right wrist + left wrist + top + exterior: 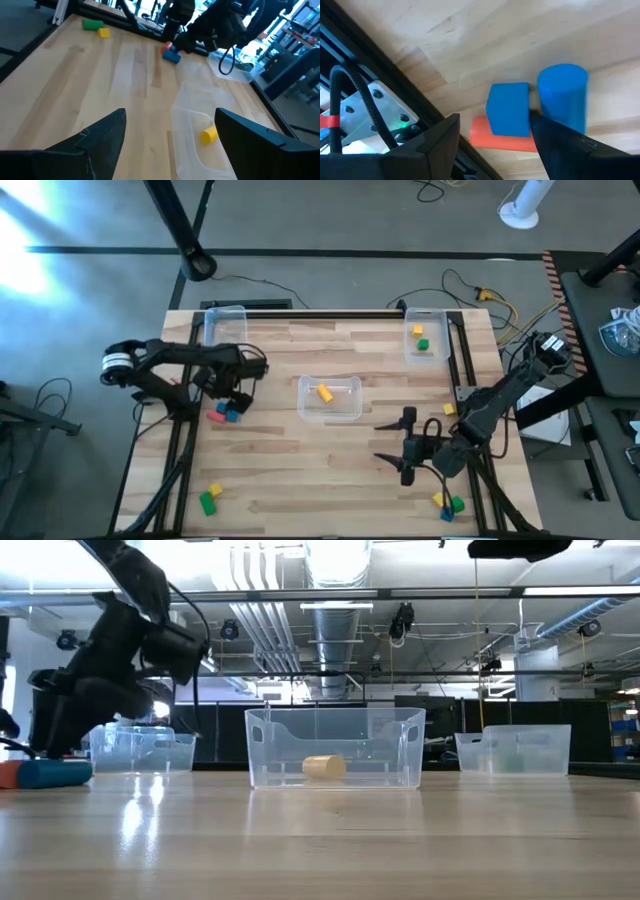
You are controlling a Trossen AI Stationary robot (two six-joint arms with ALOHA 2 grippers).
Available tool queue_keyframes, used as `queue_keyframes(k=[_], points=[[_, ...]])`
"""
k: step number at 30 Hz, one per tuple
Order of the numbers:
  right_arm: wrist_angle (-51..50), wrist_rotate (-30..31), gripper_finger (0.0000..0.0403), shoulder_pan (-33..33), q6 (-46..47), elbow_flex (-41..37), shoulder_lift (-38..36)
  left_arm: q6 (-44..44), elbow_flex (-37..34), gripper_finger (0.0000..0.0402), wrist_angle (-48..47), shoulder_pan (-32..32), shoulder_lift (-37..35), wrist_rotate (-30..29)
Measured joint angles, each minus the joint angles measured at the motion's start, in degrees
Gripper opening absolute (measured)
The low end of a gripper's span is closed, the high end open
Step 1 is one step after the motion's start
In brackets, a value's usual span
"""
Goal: Sort blocks by size
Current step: Put the blue square block into the top right transparent bin
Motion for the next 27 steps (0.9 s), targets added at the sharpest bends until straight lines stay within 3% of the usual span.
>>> queue_keyframes(k=[13, 22, 27], points=[[-1.5, 1.0, 0.0291, 0.0, 1.5, 0.0, 0.0, 4.5, -3.8, 0.0226, 4.6, 4.0, 4.9, 5.7], [-2.9, 0.9, 0.0289, 0.0, 3.7, 0.0, 0.0, 6.2, -5.8, 0.0122, 5.8, 4.0, 7.8, 5.2], [-2.8, 0.4, 0.0292, 0.0, 4.0, 0.0, 0.1, 6.6, -4.9, 0.0116, 5.5, 3.4, 5.4, 2.2]])
